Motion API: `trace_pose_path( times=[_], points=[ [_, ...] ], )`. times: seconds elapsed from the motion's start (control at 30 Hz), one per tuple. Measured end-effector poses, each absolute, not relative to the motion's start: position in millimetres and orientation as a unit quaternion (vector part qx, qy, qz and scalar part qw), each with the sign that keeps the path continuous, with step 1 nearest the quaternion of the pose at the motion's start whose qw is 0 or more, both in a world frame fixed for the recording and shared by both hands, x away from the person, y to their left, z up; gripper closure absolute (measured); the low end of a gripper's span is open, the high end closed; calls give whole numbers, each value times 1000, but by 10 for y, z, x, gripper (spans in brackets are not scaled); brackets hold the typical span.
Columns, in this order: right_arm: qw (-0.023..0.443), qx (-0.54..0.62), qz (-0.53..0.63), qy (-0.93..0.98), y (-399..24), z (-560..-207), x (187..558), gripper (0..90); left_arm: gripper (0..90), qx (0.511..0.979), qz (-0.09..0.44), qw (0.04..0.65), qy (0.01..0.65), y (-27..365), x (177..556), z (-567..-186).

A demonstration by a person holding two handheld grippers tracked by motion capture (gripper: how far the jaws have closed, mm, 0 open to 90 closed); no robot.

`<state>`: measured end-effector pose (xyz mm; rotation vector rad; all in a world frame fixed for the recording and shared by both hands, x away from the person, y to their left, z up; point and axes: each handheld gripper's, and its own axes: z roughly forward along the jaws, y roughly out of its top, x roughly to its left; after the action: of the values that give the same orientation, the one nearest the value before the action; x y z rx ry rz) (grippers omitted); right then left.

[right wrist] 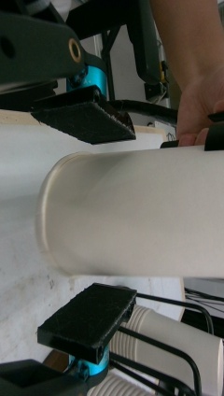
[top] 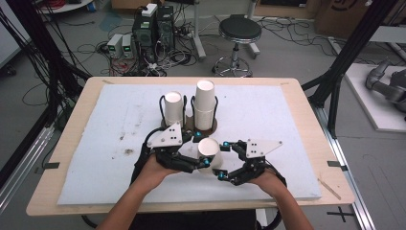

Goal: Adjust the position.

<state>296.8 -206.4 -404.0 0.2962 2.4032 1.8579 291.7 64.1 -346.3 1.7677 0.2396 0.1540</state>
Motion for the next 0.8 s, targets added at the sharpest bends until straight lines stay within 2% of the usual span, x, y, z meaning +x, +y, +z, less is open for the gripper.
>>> trace_pose_path(
  times=[0.17,0.27,0.33,0.4,0.47,0.5,0.57,0.8],
  points=[
    [46,88,607,789,-2018,-4053,2959,210,361,763,54,637,96,611,2905,-3460],
    [47,80,603,792,-2018,-4053,2960,274,364,763,54,638,96,617,2912,-3465],
    [51,75,600,795,-2042,-4041,2972,356,366,764,51,636,98,629,2923,-3468],
    [52,72,597,798,-2049,-4044,2982,367,364,768,44,630,106,629,2933,-3476],
    [51,75,589,803,-2046,-4052,2986,377,350,782,51,612,109,618,2944,-3476],
    [58,73,584,806,-2049,-4051,2993,382,204,791,58,598,116,609,2953,-3472],
    [60,74,581,808,-2050,-4044,2992,383,170,796,52,591,124,599,2980,-3455],
    [56,61,560,824,-2018,-4046,2979,383,195,813,51,572,92,528,3008,-3378]
  ],
)
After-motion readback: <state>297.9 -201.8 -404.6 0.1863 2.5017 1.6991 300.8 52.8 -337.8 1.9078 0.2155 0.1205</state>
